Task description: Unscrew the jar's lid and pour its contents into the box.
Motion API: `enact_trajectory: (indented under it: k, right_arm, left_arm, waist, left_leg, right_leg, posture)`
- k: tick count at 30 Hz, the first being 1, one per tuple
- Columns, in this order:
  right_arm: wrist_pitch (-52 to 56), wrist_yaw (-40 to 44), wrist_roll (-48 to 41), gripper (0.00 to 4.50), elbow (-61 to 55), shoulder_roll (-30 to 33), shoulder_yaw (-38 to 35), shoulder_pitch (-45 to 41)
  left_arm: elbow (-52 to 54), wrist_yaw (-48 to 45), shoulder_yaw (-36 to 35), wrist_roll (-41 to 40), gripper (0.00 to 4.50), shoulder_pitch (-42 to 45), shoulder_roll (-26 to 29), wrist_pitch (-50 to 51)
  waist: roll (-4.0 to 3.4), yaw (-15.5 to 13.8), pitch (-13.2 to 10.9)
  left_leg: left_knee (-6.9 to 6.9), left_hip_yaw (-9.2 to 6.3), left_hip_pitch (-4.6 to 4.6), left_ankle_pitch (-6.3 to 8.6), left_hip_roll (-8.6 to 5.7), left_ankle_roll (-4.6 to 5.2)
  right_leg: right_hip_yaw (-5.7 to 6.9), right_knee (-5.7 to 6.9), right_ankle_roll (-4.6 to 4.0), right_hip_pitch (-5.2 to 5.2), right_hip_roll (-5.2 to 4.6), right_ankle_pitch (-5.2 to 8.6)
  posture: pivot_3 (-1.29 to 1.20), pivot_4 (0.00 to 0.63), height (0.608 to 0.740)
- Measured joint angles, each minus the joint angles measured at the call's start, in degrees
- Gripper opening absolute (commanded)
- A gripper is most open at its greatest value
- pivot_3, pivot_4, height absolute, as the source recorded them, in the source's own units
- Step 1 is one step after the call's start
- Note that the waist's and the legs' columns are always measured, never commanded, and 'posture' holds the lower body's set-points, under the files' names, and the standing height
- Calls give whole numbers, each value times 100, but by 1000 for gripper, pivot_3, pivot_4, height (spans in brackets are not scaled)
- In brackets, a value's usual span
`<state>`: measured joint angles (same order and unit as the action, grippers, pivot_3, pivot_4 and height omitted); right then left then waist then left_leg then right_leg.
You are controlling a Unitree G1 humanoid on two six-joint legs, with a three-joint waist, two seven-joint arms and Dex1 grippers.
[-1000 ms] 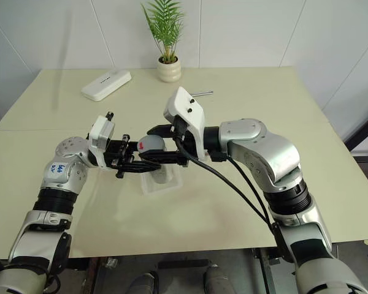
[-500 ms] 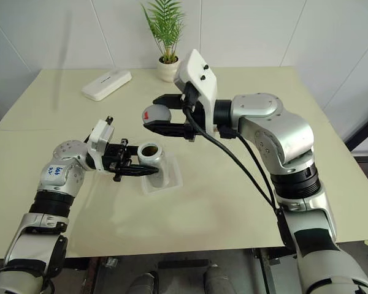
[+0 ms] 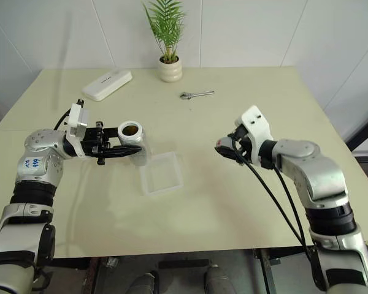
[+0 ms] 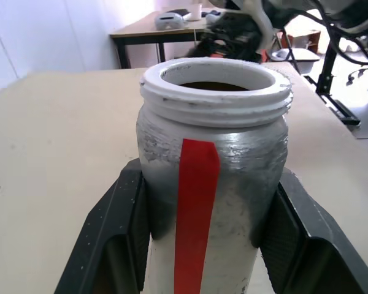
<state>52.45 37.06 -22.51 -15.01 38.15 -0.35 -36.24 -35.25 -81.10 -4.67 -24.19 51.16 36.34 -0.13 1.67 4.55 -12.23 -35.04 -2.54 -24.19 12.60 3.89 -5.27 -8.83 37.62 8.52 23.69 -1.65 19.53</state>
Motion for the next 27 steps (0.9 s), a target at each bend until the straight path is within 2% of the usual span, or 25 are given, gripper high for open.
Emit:
enact_trajectory:
  k: [5,12,15,18,22,27]
  right_arm:
    - [262,-688,27,3021,-478,-401,-390,1277]
    - [82,-1057,60,3021,-711,-830,-467,1965]
    - [61,-1141,46,3626,-711,-941,-506,2019]
    - [14,-1164,27,4487,-723,-956,-652,2058]
    - [-94,-1082,-33,4487,-865,-895,-692,2176]
    - [-128,-563,-411,4487,-1411,-452,-828,2486]
  left_arm:
    - [-513,503,-206,202,1958,201,-47,-481]
    - [-869,872,-278,423,1958,449,-249,-1135]
    - [-1052,934,-303,472,1958,532,-269,-1347]
    - [-1163,885,-303,548,1958,664,-268,-1575]
    - [-1350,685,-286,655,1958,719,-265,-1934]
    - [-1675,632,-141,977,1958,916,-257,-2582]
  waist:
    - [1,5,0]
    - [1,2,1]
    - [1,2,1]
    - [1,-21,1]
    - [1,-22,1]
    - [1,-63,1]
  left_leg:
    - [-6,1,-1,0,0,0]
    - [-8,1,3,-2,-1,1]
    - [-8,1,3,-3,-1,1]
    - [-8,1,3,-3,-1,0]
    - [-5,1,3,-3,-1,1]
    - [-6,1,2,-2,-2,1]
  right_leg:
    - [-5,2,1,-1,2,0]
    - [-5,6,4,-6,4,-2]
    - [-4,5,4,-6,4,-2]
    - [-4,4,4,-7,4,-2]
    - [-4,2,4,-6,4,-2]
    - [-3,0,4,-9,4,-2]
  posture:
    - [0,150,740]
    - [0,150,740]
    - [0,150,740]
    - [0,150,740]
    - [0,150,740]
    - [0,150,740]
